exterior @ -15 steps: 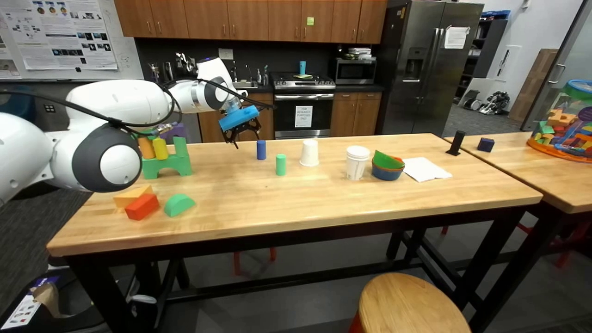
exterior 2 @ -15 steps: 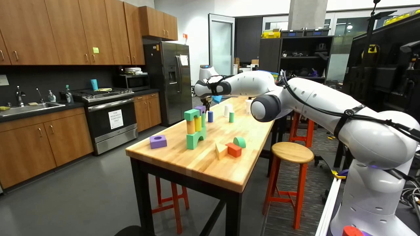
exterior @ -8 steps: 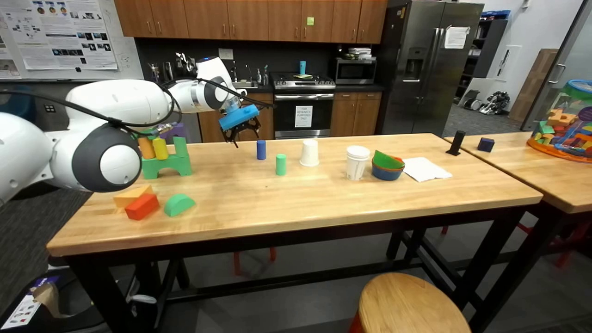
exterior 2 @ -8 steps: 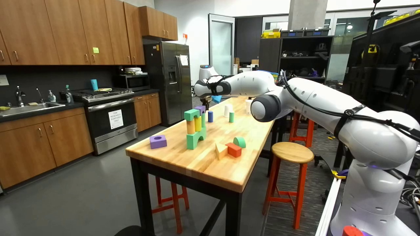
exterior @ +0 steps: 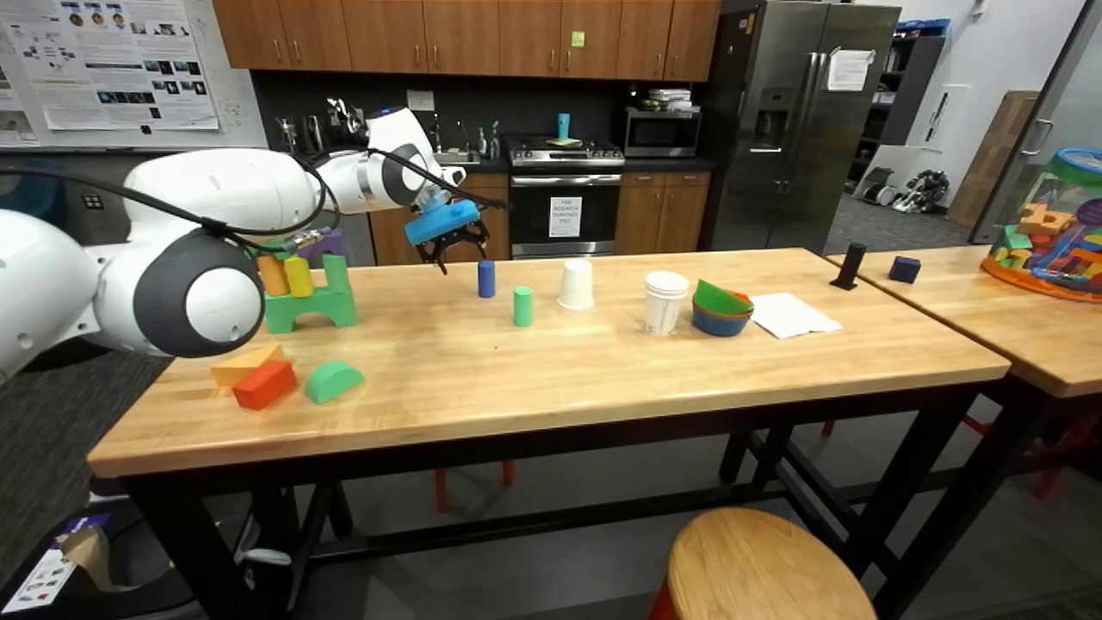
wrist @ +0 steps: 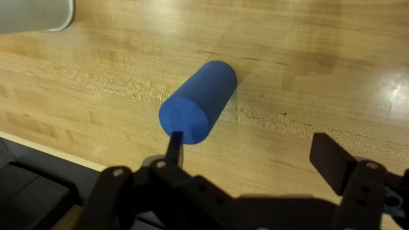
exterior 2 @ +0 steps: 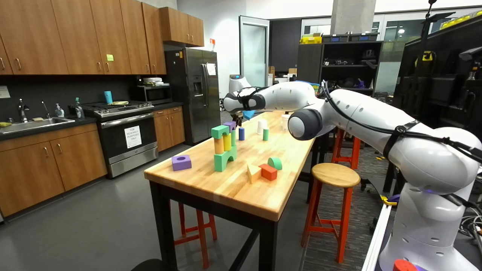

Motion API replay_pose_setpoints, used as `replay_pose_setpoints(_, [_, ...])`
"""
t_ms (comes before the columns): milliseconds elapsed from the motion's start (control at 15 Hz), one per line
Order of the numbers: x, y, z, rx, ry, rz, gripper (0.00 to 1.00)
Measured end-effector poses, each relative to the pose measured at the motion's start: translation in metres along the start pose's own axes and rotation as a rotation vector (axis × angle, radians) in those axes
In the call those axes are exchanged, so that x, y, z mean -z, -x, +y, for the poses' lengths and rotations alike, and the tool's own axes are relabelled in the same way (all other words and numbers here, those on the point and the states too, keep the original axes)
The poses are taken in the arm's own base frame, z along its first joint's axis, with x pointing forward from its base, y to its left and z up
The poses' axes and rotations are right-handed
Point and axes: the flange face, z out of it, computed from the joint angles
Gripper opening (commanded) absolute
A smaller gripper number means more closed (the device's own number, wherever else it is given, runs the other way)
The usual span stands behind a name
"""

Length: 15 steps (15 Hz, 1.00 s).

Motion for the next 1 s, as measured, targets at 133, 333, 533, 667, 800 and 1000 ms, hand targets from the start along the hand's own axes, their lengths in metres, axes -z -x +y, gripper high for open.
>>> replay_pose_setpoints(133, [-0.002, 0.002, 0.002, -0.077, 0.007, -0.007, 1.0])
replay_pose_setpoints(333, [-0.007, 0.004, 0.002, -0.165, 0.012, -0.016, 1.0])
replay_pose_setpoints(533, [-0.011, 0.006, 0.003, -0.233, 0.018, -0.022, 1.0])
replay_pose_setpoints(667, [-0.011, 0.007, 0.003, -0.269, 0.024, -0.023, 1.0])
replay_pose_setpoints(800, [-0.012, 0.008, 0.005, -0.299, 0.033, -0.022, 1.0])
replay_pose_setpoints(1000, [-0.014, 0.01, 0.007, -0.323, 0.038, -0.021, 1.0])
